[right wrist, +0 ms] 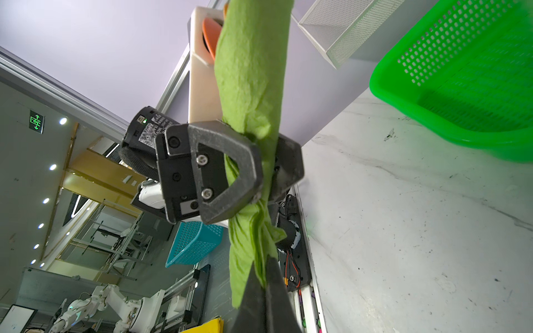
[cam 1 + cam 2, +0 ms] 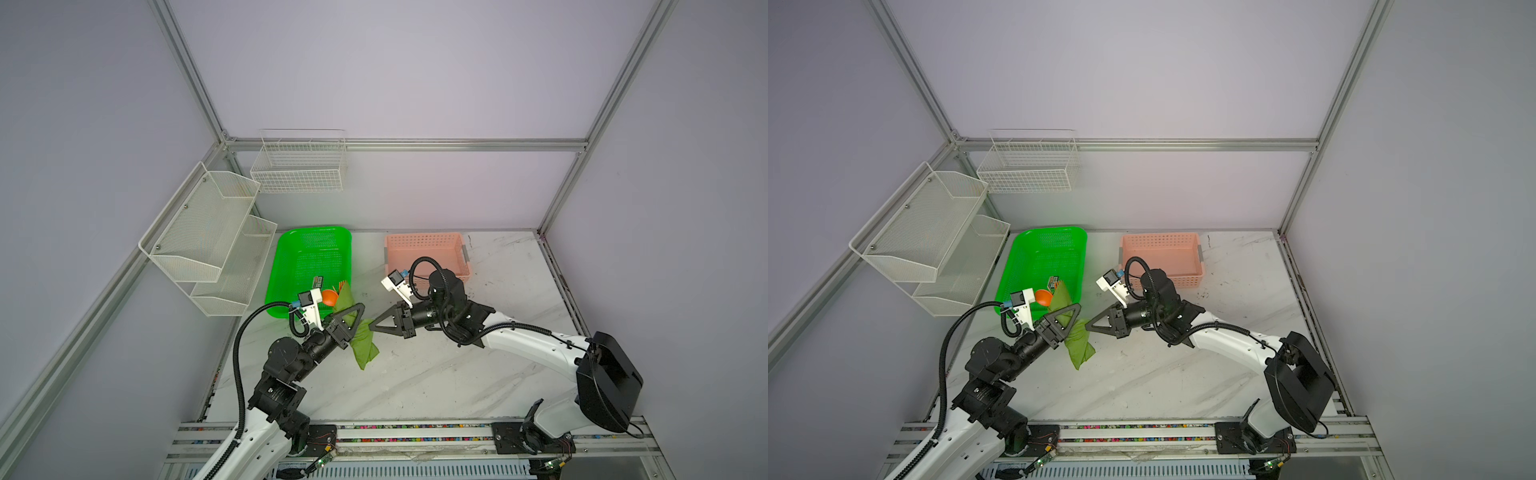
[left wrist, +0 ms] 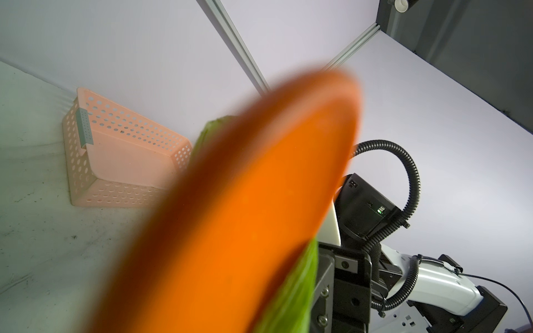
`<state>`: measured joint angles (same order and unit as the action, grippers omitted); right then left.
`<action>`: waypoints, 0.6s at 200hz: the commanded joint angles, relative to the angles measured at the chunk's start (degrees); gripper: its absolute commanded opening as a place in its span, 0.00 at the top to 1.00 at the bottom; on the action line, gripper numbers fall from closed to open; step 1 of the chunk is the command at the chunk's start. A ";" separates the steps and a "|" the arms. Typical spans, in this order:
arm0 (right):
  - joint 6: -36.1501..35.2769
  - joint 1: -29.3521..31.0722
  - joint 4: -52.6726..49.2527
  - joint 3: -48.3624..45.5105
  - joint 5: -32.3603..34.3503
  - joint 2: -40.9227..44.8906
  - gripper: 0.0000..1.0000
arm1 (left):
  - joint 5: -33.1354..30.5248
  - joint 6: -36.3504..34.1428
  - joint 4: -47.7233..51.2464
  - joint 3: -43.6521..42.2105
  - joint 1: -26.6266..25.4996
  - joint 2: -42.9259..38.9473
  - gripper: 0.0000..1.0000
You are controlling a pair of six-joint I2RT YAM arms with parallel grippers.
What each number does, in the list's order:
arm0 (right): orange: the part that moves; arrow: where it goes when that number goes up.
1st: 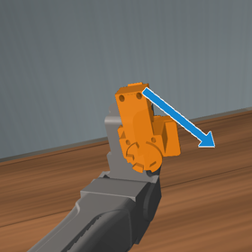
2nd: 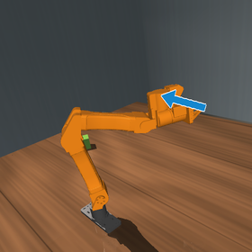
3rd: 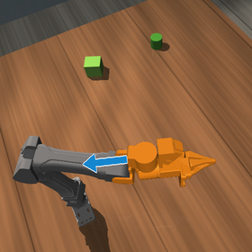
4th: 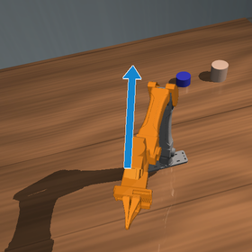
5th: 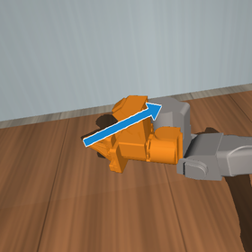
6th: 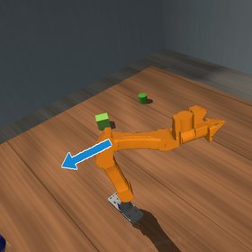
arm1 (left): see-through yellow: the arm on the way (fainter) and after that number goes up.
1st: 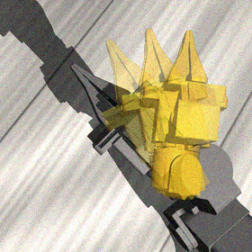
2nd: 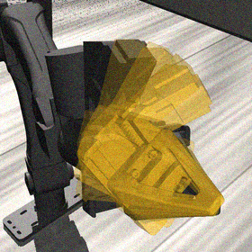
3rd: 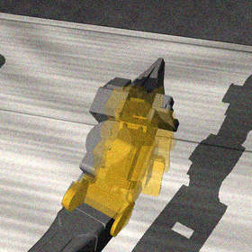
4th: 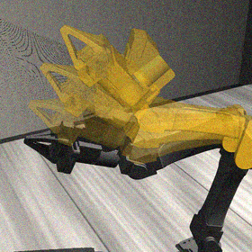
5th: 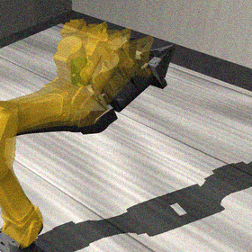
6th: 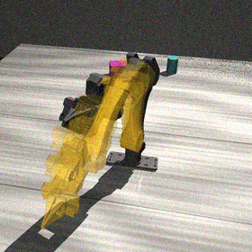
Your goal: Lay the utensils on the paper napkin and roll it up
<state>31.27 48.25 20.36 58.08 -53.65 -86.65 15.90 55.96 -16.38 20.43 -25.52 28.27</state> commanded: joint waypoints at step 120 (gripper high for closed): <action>1.60 -2.20 3.24 -1.01 0.48 -1.90 1.00 | 0.98 2.37 -7.98 3.23 0.30 0.54 0.97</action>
<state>32.01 46.30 21.50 57.67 -52.86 -87.77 15.79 57.95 -18.57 20.43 -25.50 28.69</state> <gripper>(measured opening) 0.048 0.132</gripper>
